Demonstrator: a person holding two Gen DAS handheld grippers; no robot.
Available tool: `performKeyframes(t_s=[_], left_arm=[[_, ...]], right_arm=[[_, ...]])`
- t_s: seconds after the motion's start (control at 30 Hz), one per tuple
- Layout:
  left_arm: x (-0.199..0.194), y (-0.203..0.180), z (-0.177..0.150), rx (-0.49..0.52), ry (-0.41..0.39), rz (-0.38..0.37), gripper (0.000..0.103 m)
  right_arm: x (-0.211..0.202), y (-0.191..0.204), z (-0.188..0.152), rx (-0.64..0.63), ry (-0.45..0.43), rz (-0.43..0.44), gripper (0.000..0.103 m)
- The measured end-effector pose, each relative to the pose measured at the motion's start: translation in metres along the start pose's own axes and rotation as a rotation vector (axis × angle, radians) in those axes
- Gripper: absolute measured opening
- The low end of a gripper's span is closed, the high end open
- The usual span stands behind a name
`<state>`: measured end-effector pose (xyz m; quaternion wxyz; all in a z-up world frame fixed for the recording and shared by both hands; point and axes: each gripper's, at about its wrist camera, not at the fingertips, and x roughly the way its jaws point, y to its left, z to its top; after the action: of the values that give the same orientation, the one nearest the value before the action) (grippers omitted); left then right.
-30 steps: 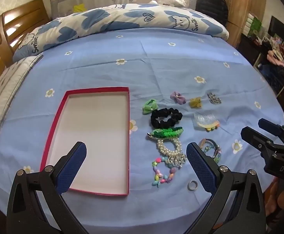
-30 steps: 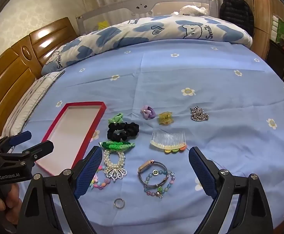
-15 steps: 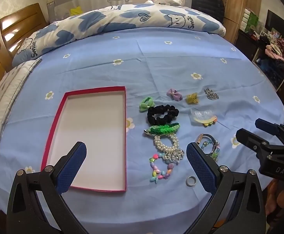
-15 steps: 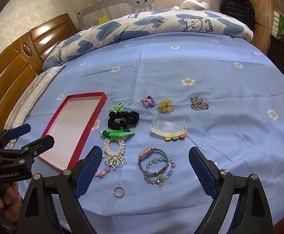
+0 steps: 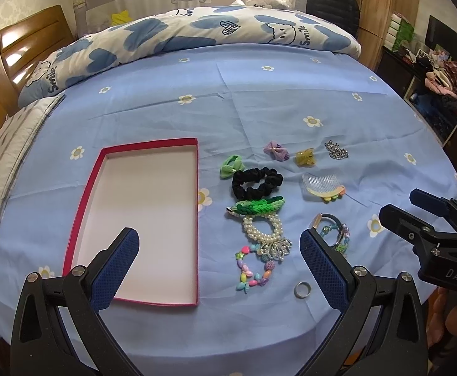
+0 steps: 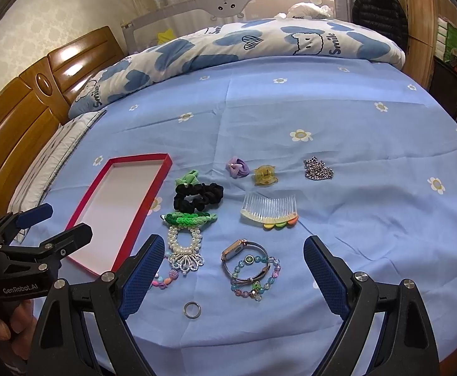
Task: Organize jewelry
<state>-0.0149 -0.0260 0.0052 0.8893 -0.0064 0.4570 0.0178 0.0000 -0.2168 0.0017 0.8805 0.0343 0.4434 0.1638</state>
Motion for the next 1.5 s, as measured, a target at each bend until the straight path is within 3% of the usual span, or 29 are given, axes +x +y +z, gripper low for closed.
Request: performKeyframes(t_s=[1.5], left_arm=[[-0.0050,-0.0073,0.0014,0.008,-0.008,-0.004,0.103]], right_arm=[[-0.0064,0.0019,-0.0026,0.003,-0.015,0.024,0.092]])
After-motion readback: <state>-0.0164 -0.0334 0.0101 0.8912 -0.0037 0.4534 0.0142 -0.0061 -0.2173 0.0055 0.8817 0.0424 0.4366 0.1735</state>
